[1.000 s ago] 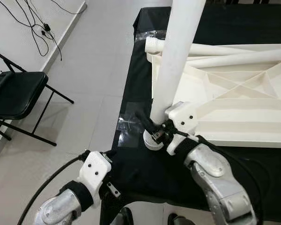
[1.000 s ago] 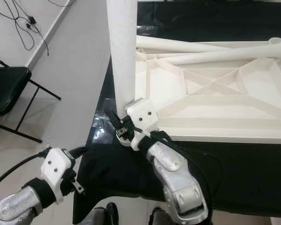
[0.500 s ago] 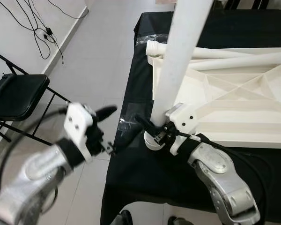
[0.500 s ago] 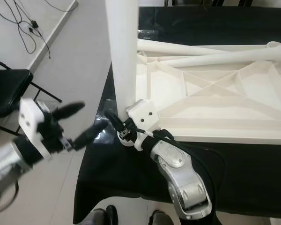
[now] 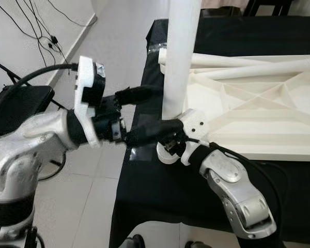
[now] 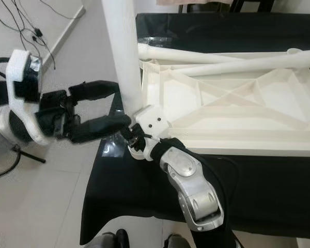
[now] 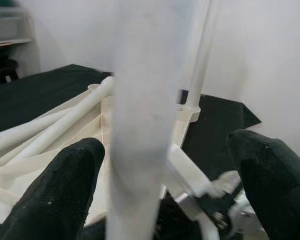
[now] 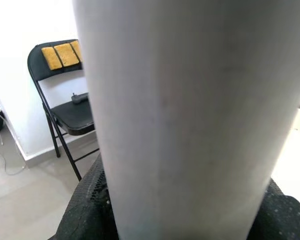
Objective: Building children table
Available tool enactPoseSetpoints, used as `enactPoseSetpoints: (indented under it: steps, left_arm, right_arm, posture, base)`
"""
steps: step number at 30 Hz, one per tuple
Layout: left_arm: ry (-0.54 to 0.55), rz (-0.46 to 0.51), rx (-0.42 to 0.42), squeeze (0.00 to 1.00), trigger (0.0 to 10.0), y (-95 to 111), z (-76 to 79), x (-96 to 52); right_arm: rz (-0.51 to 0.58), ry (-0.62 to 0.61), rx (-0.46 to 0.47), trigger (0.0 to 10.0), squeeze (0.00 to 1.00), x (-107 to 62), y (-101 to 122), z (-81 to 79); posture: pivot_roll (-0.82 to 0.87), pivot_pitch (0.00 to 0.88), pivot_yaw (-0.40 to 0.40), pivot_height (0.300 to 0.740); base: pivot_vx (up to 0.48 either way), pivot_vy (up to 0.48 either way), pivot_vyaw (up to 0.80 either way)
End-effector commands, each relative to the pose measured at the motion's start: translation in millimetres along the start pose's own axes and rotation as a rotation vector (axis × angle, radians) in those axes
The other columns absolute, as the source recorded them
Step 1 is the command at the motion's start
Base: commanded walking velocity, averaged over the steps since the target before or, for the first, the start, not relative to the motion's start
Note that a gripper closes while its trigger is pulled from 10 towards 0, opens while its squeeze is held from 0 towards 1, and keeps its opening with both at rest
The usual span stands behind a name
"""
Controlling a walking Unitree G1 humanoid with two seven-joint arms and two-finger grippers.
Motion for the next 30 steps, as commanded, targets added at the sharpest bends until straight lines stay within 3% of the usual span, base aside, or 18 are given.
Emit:
enactPoseSetpoints:
  steps: [1,2,3,4,7,9,10,13,14,23,30]
  left_arm:
    - [-0.001,-0.033,-0.005,1.00,10.0,-6,-1.7,-0.5]
    - [0.031,-0.057,0.009,0.06,10.0,-7,-12.6,2.8]
    - [0.076,-0.086,0.035,0.00,10.0,-9,-25.9,6.9]
    - [0.076,-0.086,0.035,0.00,10.0,-9,-25.9,6.9]
    - [0.137,-0.104,0.074,0.00,10.0,-5,-47.8,18.6]
    - [0.137,-0.094,0.072,0.00,10.0,-3,-51.3,22.7]
    - [0.138,-0.078,0.066,0.00,2.7,0,-54.6,27.9]
    - [0.137,-0.068,0.062,0.00,2.7,2,-56.2,31.0]
    - [0.135,-0.056,0.064,0.00,0.0,5,-58.3,35.0]
    - [0.049,0.058,0.021,0.00,0.0,26,-49.7,61.8]
    - [0.012,0.067,0.015,0.00,0.0,24,-41.3,66.2]
  right_arm:
    - [-0.235,0.032,0.088,10.0,0.00,-5.3,-55,-12.0]
    - [-0.227,0.047,0.093,10.0,0.00,-4.5,-54,-15.7]
    - [-0.218,0.063,0.098,10.0,0.00,-4.0,-52,-19.8]
    - [-0.218,0.063,0.098,10.0,0.00,-4.0,-52,-19.8]
    - [-0.211,0.083,0.102,10.0,0.00,-3.8,-52,-25.8]
    - [-0.213,0.082,0.102,10.0,0.00,-3.6,-52,-26.1]
    - [-0.213,0.081,0.102,10.0,0.00,-3.4,-52,-26.3]
    - [-0.214,0.081,0.102,10.0,0.00,-3.3,-52,-26.3]
    - [-0.214,0.081,0.103,10.0,0.00,-3.0,-52,-26.6]
    - [-0.211,0.074,0.107,10.0,0.00,-2.4,-52,-27.2]
    - [-0.199,0.063,0.121,10.0,0.00,-3.1,-51,-24.1]
  posture:
    - [0.00,0.224,0.047,0.740]
    - [0.00,0.223,0.051,0.740]
    - [0.00,0.225,0.055,0.740]
    - [0.00,0.225,0.055,0.740]
    - [0.00,0.226,0.058,0.740]
    - [0.00,0.227,0.058,0.740]
    - [0.00,0.227,0.058,0.740]
    - [0.00,0.227,0.058,0.740]
    - [0.00,0.226,0.059,0.740]
    - [0.00,0.226,0.064,0.740]
    - [-0.01,0.223,0.065,0.740]
  base:
    - [0.000,0.000,0.00]
    - [0.000,0.000,0.00]
    - [0.000,0.000,0.00]
    - [0.000,0.000,0.00]
    - [0.000,0.000,0.00]
    - [0.000,0.000,0.00]
    - [0.000,0.000,0.00]
    - [0.000,0.000,0.00]
    - [0.000,0.000,0.00]
    - [0.000,0.000,0.00]
    - [0.000,0.000,0.00]
Point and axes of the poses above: a point about 5 cm out from each wrist's last joint towards the gripper, its own x axis pointing out of the wrist towards the gripper, its own y axis along the axis of the wrist's last joint, z = x × y, the point moved 4 cm from there along x, pointing out of the wrist towards the gripper, and after that the axes turned 1 degree about x, right-handed, at the moved point
